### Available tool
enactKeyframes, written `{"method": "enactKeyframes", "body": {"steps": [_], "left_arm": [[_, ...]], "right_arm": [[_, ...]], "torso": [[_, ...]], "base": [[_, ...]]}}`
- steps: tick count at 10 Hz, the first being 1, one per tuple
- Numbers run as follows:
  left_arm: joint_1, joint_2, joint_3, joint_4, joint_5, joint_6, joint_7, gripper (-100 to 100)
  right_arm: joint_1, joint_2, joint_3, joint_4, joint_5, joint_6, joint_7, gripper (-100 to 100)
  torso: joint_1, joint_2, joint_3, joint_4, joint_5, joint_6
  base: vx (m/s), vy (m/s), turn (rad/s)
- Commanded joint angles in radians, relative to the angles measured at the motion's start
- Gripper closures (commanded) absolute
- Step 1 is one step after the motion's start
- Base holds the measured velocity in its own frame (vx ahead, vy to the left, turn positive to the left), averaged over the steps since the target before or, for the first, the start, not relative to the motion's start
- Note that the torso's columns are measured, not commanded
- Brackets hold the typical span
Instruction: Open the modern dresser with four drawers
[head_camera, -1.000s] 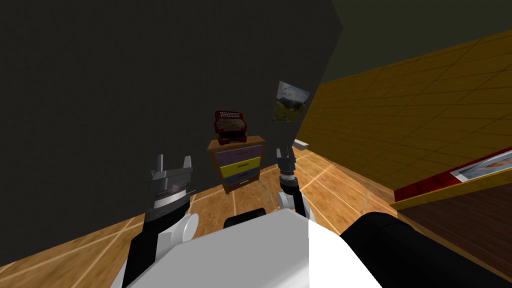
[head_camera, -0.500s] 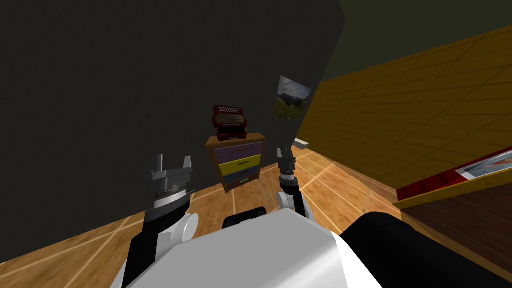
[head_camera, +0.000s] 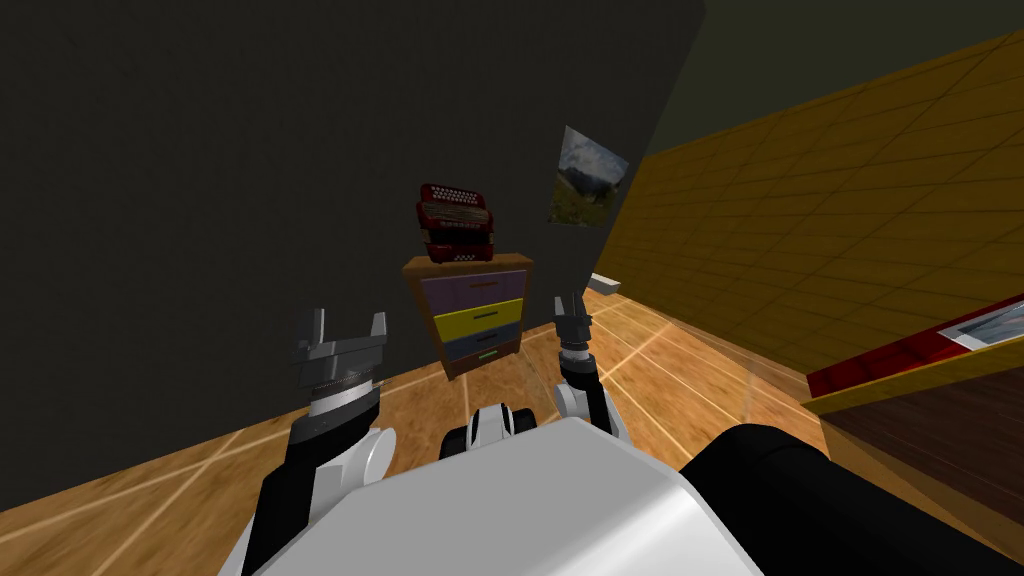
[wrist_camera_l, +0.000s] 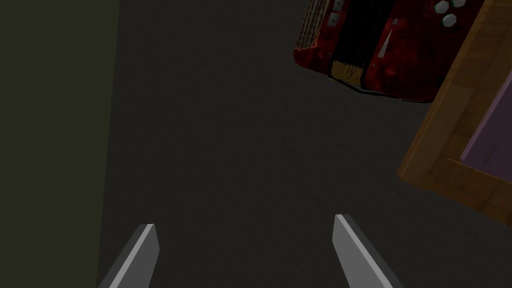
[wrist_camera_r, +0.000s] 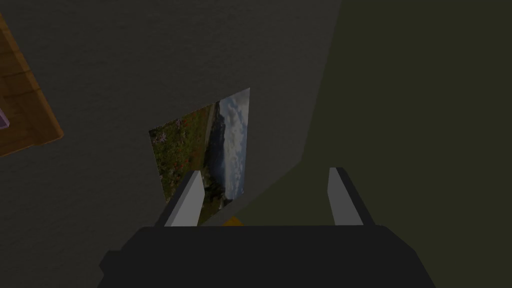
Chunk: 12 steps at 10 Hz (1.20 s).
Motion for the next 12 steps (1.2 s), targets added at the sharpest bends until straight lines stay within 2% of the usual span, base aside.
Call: {"method": "enactKeyframes", "body": {"steps": [1,3,6,12], "left_arm": [[-0.007,0.068,0.002,0.039,0.001,-0.012,0.000,-100],[-0.014,0.108,0.004,0.083,0.001,-0.023,0.000,-100],[-0.028,0.148,0.009,0.164,0.002,-0.043,0.000,-100],[-0.053,0.187,0.016,0.319,0.004,-0.081,0.000,-100]], "right_arm": [[0.000,0.000,0.000,0.000,0.000,0.000,0.000,0],[0.000,0.000,0.000,0.000,0.000,0.000,0.000,0],[0.000,0.000,0.000,0.000,0.000,0.000,0.000,0],[0.000,0.000,0.000,0.000,0.000,0.000,0.000,0]], "torso": [[0.000,0.009,-0.020,0.010,0.000,0.000],[-0.001,0.012,-0.025,0.013,0.000,0.000],[-0.001,0.013,-0.025,0.014,0.000,0.000],[0.001,0.014,-0.024,0.014,0.000,0.000]], "base": [[0.042,-0.032,0.003],[0.056,-0.035,0.004],[0.076,-0.047,0.004],[0.068,-0.042,0.004]]}}
